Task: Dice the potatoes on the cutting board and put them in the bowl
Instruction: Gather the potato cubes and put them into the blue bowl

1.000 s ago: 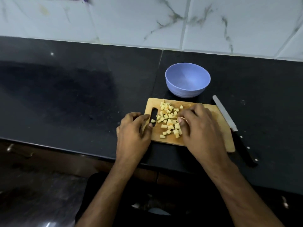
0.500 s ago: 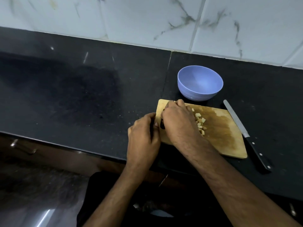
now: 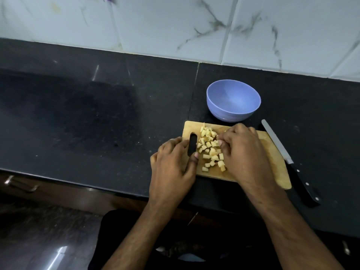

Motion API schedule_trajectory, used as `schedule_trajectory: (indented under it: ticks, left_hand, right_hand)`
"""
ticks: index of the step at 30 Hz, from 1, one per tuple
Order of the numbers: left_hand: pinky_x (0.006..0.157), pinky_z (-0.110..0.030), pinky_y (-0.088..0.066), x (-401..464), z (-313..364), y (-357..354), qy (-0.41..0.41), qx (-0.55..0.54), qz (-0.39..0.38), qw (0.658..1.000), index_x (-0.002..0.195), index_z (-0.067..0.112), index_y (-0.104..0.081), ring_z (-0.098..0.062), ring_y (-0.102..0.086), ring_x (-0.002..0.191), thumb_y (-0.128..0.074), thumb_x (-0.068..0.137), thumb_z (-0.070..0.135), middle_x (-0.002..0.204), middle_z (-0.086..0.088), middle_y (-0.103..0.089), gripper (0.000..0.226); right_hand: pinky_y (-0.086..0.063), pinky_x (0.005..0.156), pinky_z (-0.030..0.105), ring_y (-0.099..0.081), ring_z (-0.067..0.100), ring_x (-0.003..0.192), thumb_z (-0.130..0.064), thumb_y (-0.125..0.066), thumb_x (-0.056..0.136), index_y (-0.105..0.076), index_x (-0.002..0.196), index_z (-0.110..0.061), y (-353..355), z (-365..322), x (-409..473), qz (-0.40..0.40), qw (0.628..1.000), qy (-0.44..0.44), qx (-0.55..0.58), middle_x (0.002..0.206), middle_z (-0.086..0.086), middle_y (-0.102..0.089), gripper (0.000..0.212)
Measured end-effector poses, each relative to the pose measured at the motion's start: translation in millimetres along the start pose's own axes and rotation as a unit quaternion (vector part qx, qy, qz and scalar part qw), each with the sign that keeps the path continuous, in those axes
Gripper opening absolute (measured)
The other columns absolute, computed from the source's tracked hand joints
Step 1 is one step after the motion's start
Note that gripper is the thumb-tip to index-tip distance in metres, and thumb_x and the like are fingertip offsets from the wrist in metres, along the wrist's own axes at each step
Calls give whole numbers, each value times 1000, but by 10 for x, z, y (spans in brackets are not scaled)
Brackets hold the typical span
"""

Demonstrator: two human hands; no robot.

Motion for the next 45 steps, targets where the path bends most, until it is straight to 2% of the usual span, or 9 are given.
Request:
schedule_trajectory:
  ticks: [3,9,15,18,23,29,32,36,45]
  left_hand:
    - [116,-40,-16,1,33,-34,-13,56,-43,997,145,31,-51,-9,-19,150,-35,98,64,157,8,-38,60]
    - [117,-45,-15,-12,46,-90,-25,109,-66,992,145,40,-50,-12,-3,155,-27,98,65,167,1,-21,58]
    - [113,-41,-17,-9,98,-106,-54,135,-85,986,152,42,-38,-9,3,155,-25,99,55,169,7,-12,56]
    - [114,-38,-13,-2,116,-88,-47,119,-85,988,152,45,-35,-6,4,154,-17,97,53,168,10,-13,58]
    - [115,-34,-13,-4,130,-73,-77,92,-91,989,155,42,-32,2,3,152,-13,97,51,165,24,-15,62]
    - [117,-34,-11,-18,140,-101,-111,110,-108,982,157,35,-32,4,2,152,-14,103,53,165,21,-20,60]
    - [117,-35,-11,-24,155,-96,-120,101,-116,981,156,43,-27,3,4,152,-15,105,53,165,22,-18,54]
    - [121,-36,-9,-3,176,-125,-136,91,-120,979,157,39,-29,5,4,152,-17,106,52,163,22,-22,54]
    - [121,-34,-9,131,210,-130,-162,31,-143,976,153,34,-39,3,-9,152,-21,107,49,150,27,-40,52]
  right_hand:
    - [-50,86,30,-48,11,105,-18,-60,94,-70,120,-25,-62,130,-58,-6,1000,-2,-2,112,-8,-55,29]
    - [-45,77,28,-48,9,100,-41,-65,91,-61,103,-29,-30,163,42,34,997,-3,64,103,-11,-52,17]
    - [-47,98,38,-45,13,131,-59,-37,99,-41,147,-26,-222,33,353,-113,985,103,86,145,-7,-44,57]
    - [-45,102,40,-43,12,132,-52,-32,103,-42,146,-29,-323,9,441,-157,972,157,80,146,-11,-42,51]
    - [-52,86,36,-55,7,105,-38,-49,99,-62,121,-25,-328,76,432,-138,960,208,127,118,-15,-53,28]
    - [-52,75,37,-50,4,93,-33,-51,98,-62,99,-28,-202,291,313,-107,969,180,129,101,-16,-51,12]
    - [-53,76,34,-55,2,94,-35,-49,101,-65,102,-29,-144,426,236,-104,962,155,198,102,-18,-53,17]
    - [-54,84,37,-60,4,101,-28,-48,103,-68,106,-27,-110,551,148,-84,951,124,270,106,-16,-58,20]
    - [-50,92,29,-59,6,110,-13,-46,103,-65,118,-18,-108,598,79,-11,943,110,316,113,-13,-61,25]
Point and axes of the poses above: each hand's wrist, its own x-axis towards the middle knuckle, its own y-axis out of the back of the hand, z = x × y, the point moved 2 cm from there along x, towards the middle knuckle
